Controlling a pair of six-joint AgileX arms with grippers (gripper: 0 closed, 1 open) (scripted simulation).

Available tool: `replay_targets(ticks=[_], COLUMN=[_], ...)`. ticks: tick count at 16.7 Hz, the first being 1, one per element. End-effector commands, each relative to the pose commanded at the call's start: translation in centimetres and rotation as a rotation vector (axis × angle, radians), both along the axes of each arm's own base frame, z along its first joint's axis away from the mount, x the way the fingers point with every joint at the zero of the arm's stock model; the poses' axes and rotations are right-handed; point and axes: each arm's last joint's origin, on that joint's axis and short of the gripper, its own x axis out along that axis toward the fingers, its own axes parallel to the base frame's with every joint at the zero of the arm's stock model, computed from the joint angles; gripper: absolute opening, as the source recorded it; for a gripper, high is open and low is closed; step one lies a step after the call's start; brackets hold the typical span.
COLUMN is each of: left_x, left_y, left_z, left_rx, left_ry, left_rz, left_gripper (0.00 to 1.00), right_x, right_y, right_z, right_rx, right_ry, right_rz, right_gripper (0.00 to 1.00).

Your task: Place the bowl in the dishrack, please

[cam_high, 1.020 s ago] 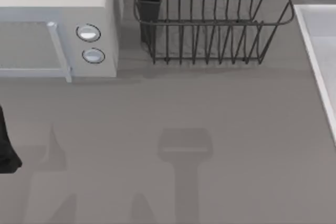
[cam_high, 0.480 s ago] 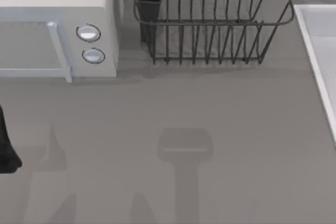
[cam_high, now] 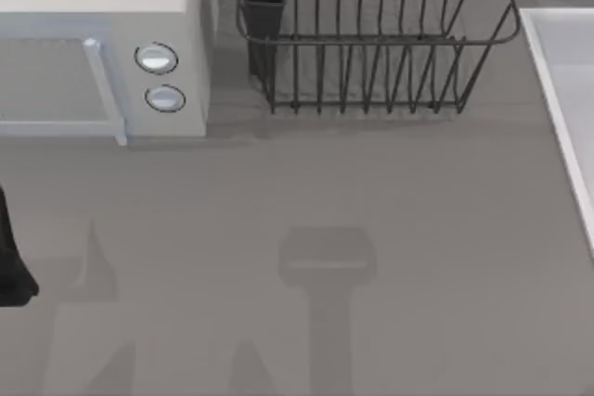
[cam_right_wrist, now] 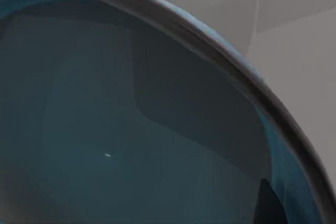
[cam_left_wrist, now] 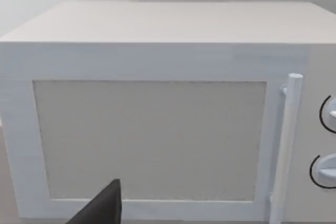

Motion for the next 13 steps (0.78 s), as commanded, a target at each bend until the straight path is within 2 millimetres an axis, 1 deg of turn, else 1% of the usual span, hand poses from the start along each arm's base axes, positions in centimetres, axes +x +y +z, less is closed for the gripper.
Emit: replay_targets(ticks=[3, 6, 8, 10, 13], left_x=[0.0, 0.0, 0.0, 0.0, 0.0], left_y=[0.0, 0.0, 0.0, 0.0, 0.0], left_z=[0.0, 0.0, 0.0, 0.0, 0.0], left_rx=[0.000, 0.000, 0.000, 0.000, 0.000], left_ry=[0.000, 0.000, 0.000, 0.000, 0.000], left_rz=[0.000, 0.000, 0.000, 0.000, 0.000], left_gripper=[1.00, 1.00, 1.00, 1.00, 1.00], right_x=[0.1, -0.5, -1.1, -1.4, -1.5], right_y=[-0.1, 0.5, 1.1, 1.5, 1.5], right_z=[5.1, 10.4, 13.0, 14.4, 14.5], right_rx=[0.028, 0.025, 0.010, 0.001, 0.001], right_ry=[0.030, 0.028, 0.011, 0.001, 0.000], right_rz=[-0.002, -0.004, -0.005, -0.006, -0.006], right_gripper=[0.00, 0.00, 0.00, 0.00, 0.00])
